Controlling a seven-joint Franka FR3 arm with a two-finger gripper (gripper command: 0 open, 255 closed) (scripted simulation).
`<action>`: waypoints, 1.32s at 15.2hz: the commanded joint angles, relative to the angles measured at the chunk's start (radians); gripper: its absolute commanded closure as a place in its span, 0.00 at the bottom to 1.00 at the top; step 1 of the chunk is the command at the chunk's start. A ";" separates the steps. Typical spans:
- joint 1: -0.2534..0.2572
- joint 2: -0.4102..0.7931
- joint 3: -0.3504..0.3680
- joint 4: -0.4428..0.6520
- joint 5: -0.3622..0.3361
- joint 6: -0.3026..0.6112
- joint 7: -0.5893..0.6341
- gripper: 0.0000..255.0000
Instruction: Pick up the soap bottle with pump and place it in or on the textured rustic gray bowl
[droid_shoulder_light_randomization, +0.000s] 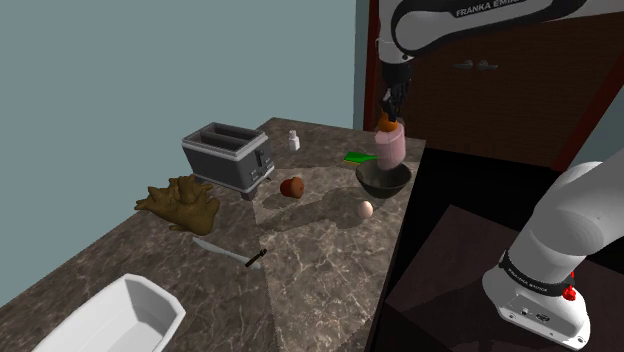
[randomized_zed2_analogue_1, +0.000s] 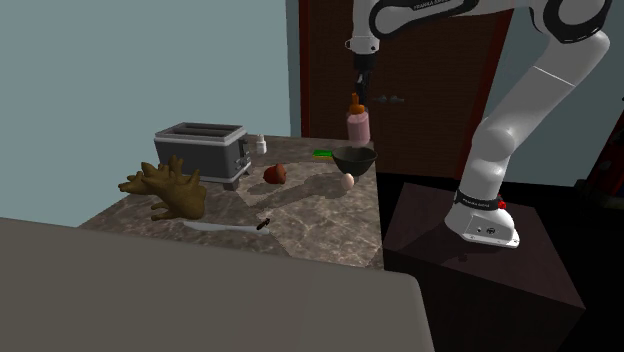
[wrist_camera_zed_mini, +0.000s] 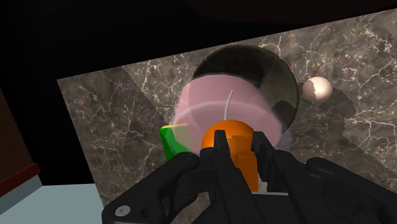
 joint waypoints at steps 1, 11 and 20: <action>0.000 -0.002 -0.001 -0.025 -0.001 0.024 0.003 1.00; 0.000 0.005 0.001 -0.116 -0.005 0.120 0.019 1.00; 0.000 0.005 0.001 -0.116 -0.005 0.120 0.019 0.00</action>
